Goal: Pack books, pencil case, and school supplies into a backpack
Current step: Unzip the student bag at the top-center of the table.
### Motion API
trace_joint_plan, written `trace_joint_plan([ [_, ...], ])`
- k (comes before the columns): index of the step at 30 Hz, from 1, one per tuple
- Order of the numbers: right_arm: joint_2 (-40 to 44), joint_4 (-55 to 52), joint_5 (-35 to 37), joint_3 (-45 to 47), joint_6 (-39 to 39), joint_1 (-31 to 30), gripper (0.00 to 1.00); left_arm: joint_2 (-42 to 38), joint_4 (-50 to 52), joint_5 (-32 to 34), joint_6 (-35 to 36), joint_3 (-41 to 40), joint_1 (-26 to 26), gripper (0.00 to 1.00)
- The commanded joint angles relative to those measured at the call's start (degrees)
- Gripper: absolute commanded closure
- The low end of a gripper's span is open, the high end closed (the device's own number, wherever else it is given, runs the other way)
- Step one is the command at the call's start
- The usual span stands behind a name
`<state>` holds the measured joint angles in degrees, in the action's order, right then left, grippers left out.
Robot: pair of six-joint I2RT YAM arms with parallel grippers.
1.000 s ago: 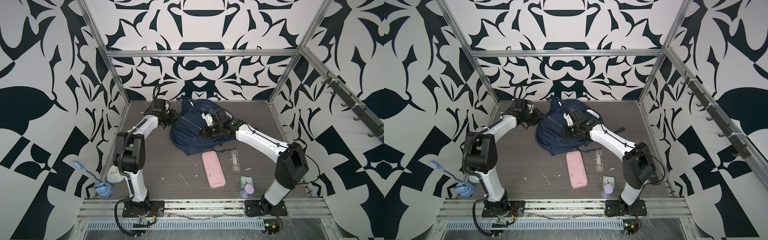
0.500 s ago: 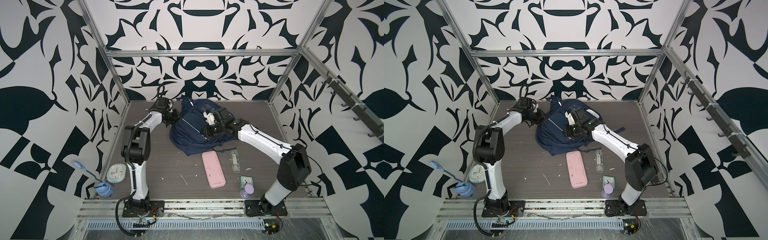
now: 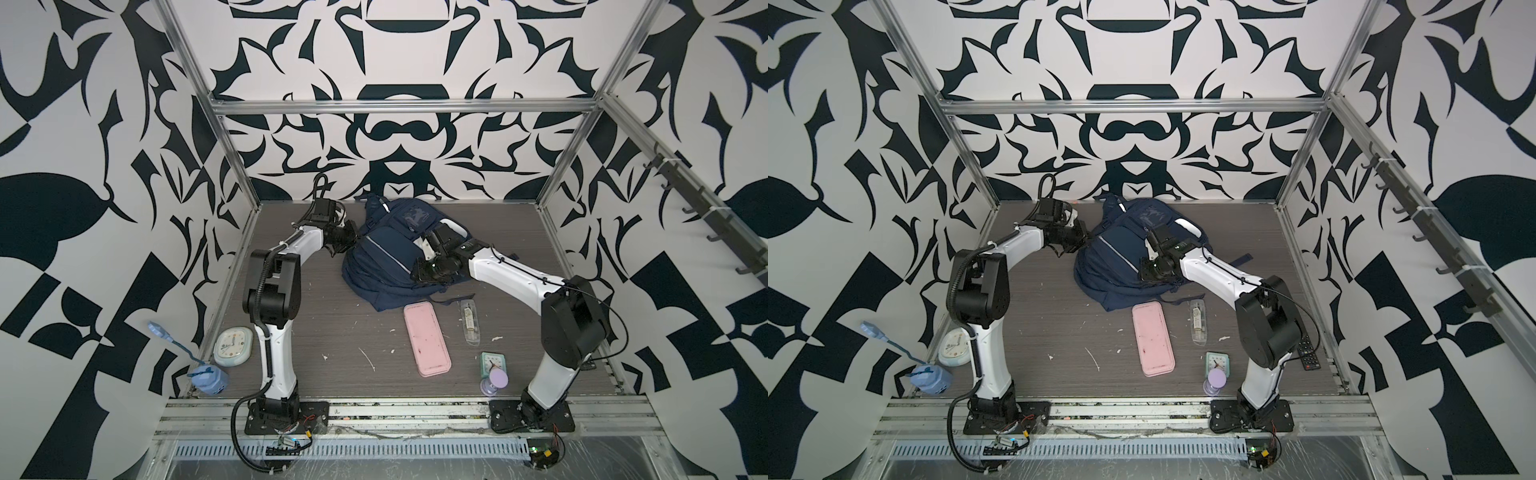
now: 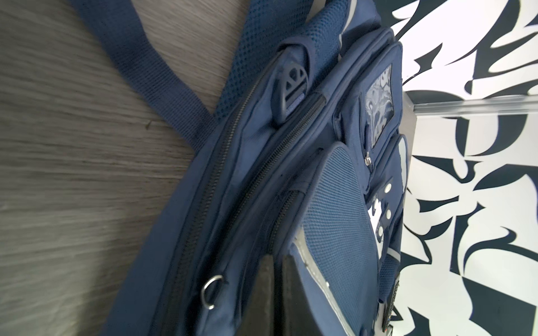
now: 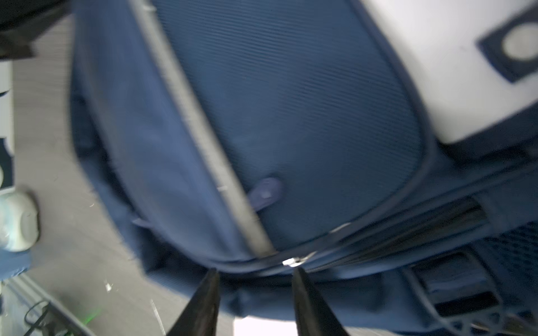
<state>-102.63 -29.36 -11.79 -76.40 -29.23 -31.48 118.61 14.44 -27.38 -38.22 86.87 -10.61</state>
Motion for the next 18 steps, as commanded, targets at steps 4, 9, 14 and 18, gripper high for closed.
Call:
trace_joint_plan([
  [4, -4.84, 4.54, -2.9, -0.92, -1.7, 3.05, 0.48, -5.21, -9.14, -1.17, -7.24, -10.55, 2.57, 1.0],
  [9, -11.65, 9.8, -7.63, -5.42, -3.84, 4.26, 0.48, -8.85, -13.98, -0.5, -9.86, -18.27, 3.14, 1.0],
  [14, -19.18, 9.4, -10.53, -17.3, -4.16, 4.33, 0.48, -12.95, -17.6, -0.13, -11.95, -25.72, 3.1, 1.0],
  [18, -25.69, 5.92, -12.58, -30.28, -2.56, 4.37, 0.47, -14.65, -19.79, -1.85, -13.56, -29.33, 2.48, 1.0],
])
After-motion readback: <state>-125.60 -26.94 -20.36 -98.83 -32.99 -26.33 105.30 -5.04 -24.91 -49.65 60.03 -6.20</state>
